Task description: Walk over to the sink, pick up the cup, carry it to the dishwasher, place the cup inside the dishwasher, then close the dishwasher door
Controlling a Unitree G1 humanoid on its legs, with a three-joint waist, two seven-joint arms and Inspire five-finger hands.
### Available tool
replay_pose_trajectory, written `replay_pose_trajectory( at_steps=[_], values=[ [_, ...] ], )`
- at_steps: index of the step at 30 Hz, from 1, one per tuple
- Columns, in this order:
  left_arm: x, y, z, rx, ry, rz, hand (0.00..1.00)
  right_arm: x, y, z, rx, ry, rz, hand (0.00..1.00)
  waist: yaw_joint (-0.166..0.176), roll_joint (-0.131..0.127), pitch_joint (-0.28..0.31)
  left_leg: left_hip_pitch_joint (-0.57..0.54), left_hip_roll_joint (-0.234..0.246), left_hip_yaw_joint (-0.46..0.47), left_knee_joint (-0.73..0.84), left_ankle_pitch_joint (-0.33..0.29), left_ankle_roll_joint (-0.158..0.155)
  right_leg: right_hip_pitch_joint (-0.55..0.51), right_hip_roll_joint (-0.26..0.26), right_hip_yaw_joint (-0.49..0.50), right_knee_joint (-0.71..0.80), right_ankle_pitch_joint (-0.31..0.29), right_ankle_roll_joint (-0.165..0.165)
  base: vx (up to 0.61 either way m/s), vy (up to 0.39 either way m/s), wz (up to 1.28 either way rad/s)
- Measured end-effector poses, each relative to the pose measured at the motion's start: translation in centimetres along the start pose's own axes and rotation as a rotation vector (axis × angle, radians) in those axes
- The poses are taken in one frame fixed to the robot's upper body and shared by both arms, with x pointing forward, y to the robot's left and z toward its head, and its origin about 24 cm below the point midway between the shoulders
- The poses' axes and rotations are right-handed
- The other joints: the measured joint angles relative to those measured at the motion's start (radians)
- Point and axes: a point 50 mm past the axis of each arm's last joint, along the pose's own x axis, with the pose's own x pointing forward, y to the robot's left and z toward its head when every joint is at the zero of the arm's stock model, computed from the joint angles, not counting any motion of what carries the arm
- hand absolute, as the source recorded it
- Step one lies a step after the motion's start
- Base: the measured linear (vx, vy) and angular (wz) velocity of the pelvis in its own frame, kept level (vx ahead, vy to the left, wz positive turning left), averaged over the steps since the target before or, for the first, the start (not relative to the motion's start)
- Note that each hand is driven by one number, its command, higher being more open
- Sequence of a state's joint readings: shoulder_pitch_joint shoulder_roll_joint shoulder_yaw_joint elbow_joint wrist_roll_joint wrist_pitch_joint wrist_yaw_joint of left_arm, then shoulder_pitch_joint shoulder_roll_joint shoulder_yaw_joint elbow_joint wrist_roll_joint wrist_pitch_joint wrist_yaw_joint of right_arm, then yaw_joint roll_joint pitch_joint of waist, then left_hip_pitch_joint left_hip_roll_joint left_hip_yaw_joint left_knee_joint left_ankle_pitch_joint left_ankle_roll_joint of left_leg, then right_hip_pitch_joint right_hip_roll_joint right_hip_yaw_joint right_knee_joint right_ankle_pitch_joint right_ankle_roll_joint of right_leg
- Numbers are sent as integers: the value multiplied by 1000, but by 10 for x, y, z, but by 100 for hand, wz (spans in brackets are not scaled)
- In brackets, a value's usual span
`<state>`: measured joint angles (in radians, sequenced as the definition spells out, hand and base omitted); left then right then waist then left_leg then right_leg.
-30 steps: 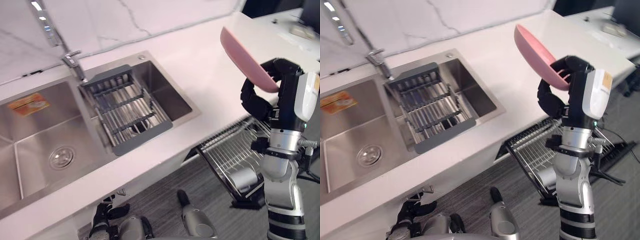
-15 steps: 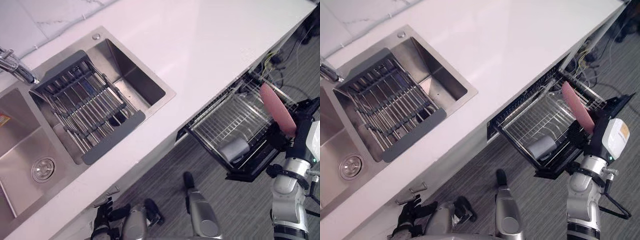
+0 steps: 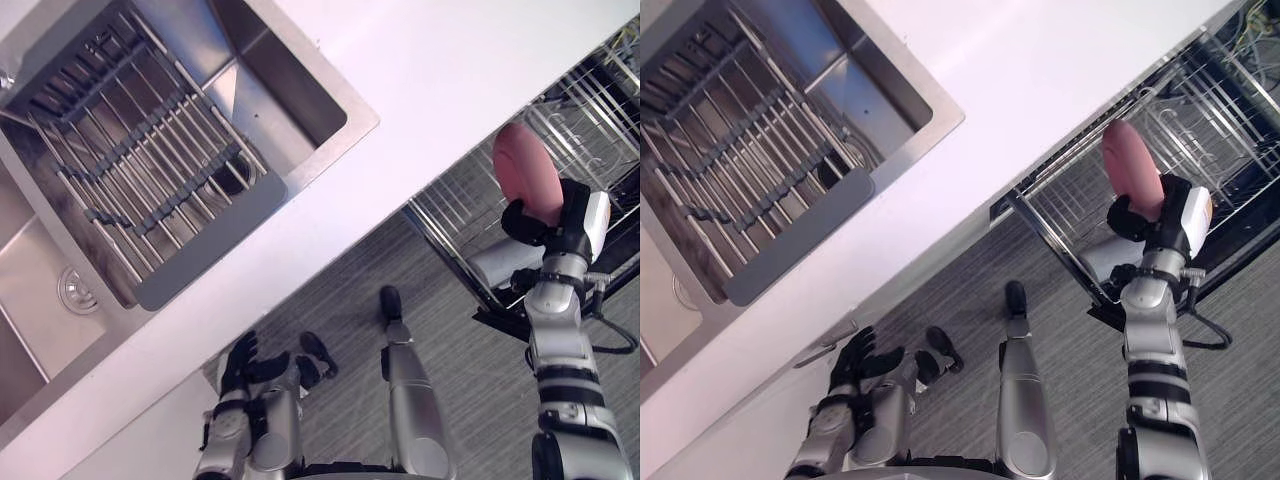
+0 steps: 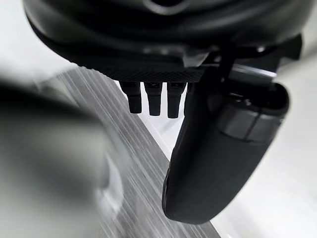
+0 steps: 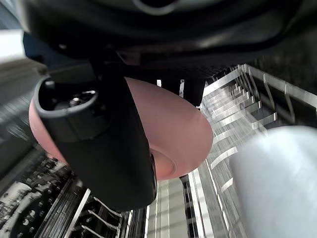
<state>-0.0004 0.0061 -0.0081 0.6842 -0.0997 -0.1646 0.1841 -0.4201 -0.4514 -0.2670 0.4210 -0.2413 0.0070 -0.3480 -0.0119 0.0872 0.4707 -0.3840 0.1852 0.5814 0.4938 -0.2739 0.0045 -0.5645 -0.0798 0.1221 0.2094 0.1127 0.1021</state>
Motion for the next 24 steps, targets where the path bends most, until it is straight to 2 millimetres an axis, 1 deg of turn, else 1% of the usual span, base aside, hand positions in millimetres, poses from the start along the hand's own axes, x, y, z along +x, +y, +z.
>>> replay_pose_trajectory(
  at_steps=[3,6,9,12,15,17,18,21,22,23,24],
  values=[
    [3,-9,11,-25,-42,-17,90,11,-2,6,44,15,-12,90,0,6,5,-15,-2,-1,-3,7,1,-15,-2,-1,1,1,0,-22,-74,3],
    [3,-10,11,-36,-43,-16,90,18,-4,10,58,21,-25,90,-1,6,5,-14,-6,-4,-8,14,0,-15,-4,-4,1,1,0,-7,-57,4],
    [4,-11,13,-40,-46,-16,90,20,-7,15,62,6,-38,90,0,6,5,-14,-10,-10,-17,18,1,-13,-8,-10,2,1,0,-23,-57,7],
    [4,-12,14,-49,-48,-16,90,19,-11,21,70,-23,-53,90,2,6,5,-10,-11,-16,-17,18,1,-6,-9,-14,3,1,0,-41,-64,6],
    [5,-13,15,-50,-51,-17,90,9,-21,25,89,-68,-89,90,10,6,5,6,-10,-22,-18,18,0,14,-8,-20,3,1,-1,-22,-53,3],
    [4,-14,14,-54,-44,-19,90,-2,-30,28,111,-105,-136,90,12,5,5,26,-9,-28,-19,19,0,40,-9,-26,-1,0,-2,-21,-47,5],
    [4,-14,14,-53,-42,-19,90,-6,-32,28,118,-110,-147,90,12,4,6,31,-9,-30,-19,19,0,46,-9,-28,-1,0,-2,-26,-47,8],
    [4,-15,13,-51,-30,-20,90,-25,-42,24,139,-122,-184,90,10,1,6,58,-9,-44,-20,18,0,84,-8,-44,-6,-3,-4,-28,-50,12],
    [5,-14,12,-49,-27,-19,90,-36,-45,21,135,-124,-185,90,10,-4,7,74,-9,-47,-23,18,-1,100,-8,-48,-7,-6,-6,-22,-58,6],
    [5,-12,11,-47,-21,-14,90,-46,-46,19,132,-126,-177,90,10,-15,10,93,-9,-47,-28,19,-2,118,-7,-49,-7,-10,-8,-15,-58,4],
    [4,-11,10,-45,-15,-12,90,-51,-47,17,132,-125,-172,90,9,-20,8,101,-8,-47,-30,19,-3,125,-7,-50,-7,-13,-9,-1,-59,0]
  ],
)
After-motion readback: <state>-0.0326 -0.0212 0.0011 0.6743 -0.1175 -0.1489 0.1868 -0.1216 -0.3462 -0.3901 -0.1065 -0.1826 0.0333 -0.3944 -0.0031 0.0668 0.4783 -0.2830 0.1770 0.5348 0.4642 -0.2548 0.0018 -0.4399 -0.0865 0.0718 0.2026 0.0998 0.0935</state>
